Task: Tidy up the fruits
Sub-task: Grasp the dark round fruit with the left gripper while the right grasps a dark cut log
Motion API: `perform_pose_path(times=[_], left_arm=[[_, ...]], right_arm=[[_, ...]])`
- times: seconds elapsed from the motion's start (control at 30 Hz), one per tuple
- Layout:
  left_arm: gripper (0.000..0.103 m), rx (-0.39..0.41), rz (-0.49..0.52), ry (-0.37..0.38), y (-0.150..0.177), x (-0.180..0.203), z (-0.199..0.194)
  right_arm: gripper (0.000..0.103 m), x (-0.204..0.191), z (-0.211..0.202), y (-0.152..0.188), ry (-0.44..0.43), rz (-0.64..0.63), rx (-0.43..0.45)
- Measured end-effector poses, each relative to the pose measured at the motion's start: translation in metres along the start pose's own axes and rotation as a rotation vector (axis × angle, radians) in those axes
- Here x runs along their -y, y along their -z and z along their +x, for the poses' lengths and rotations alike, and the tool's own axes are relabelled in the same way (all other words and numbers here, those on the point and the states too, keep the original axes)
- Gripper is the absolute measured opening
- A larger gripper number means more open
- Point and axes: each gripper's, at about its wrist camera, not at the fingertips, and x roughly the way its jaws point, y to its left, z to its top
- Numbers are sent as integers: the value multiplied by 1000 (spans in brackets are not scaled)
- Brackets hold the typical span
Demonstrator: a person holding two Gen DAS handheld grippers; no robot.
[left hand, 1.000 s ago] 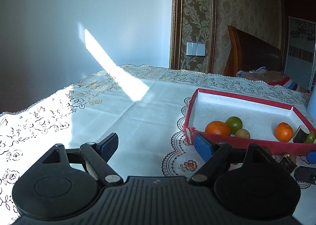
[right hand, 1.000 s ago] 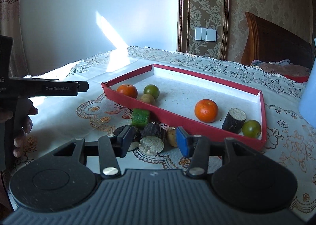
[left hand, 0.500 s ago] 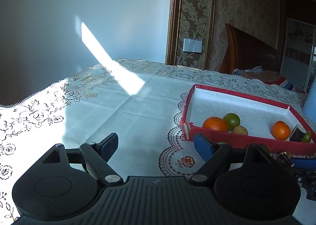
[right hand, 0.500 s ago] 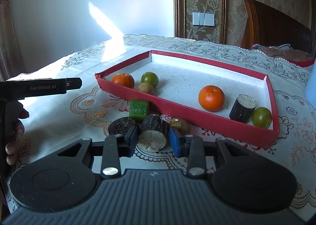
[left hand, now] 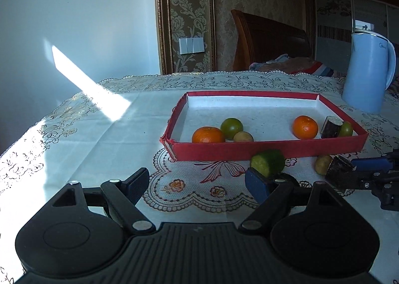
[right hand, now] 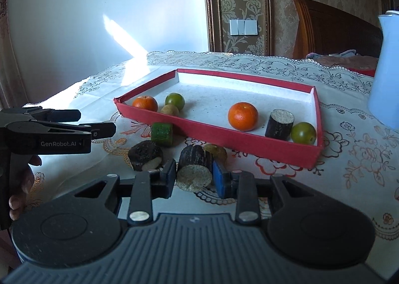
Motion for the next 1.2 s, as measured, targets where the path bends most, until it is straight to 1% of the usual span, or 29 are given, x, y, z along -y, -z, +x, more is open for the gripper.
perform_pose_path(times=[0.07, 0.13, 0.17, 0.37, 0.43, 0.57, 0.67, 0.83, 0.93, 1.0, 1.03, 1.1, 1.2], left_arm=[[84, -11, 22, 24, -1, 12, 1], [84, -36, 42, 33, -1, 23, 6], [84, -45, 56, 34, -1, 29, 8], [84, -31, 111, 68, 2, 46, 6], [84, -42, 128, 73, 2, 51, 8], [84, -77, 125, 64, -1, 57, 19], [84, -97, 127, 72, -2, 61, 25], [84, -114, 134, 69, -2, 65, 30], [84, -130, 119, 83, -2, 64, 33], [77, -133, 117, 86, -2, 63, 33], [76, -137, 115, 93, -2, 63, 33], [63, -135, 113, 107, -2, 63, 33], [51, -134, 102, 120, -1, 63, 32]], right_arm=[[30, 9, -5, 2, 11, 13, -9], [30, 19, -8, 5, 48, 16, -17], [30, 22, -9, 6, 54, 21, -17], [30, 30, -11, 10, 59, 20, -19], [30, 29, -10, 9, 60, 16, -18], [31, 29, -8, 8, 66, 22, -13], [31, 29, -6, 8, 66, 25, -17], [31, 30, -4, 7, 70, 23, -19], [31, 30, -2, 7, 71, 21, -22], [31, 29, -1, 7, 73, 18, -29], [31, 29, 0, 7, 76, 19, -35], [32, 30, 2, 7, 76, 20, -42], [31, 28, 1, 7, 78, 11, -41]])
